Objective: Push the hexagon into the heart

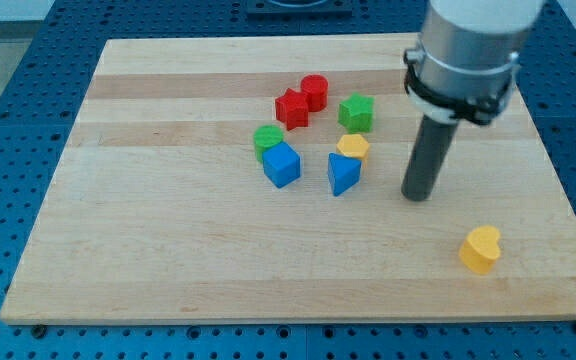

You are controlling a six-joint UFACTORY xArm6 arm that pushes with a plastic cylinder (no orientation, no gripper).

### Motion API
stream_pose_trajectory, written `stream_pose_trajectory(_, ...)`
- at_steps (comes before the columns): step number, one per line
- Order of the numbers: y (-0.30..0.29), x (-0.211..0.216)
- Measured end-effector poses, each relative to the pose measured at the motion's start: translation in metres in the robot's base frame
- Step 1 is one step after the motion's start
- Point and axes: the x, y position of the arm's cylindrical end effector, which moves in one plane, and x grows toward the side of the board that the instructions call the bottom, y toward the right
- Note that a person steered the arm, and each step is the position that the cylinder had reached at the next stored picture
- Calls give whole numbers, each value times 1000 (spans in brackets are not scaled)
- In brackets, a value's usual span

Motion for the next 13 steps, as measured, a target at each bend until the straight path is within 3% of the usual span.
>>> stream_pose_trajectory(2,-40,-75)
stream_pose_trajectory(3,-79,-79)
stream_pose_trajectory(4,-103,-75)
stream_pose_trajectory(6,-96,-57)
stream_pose_trajectory(9,-19,-35)
stream_pose_trajectory(13,-46,17)
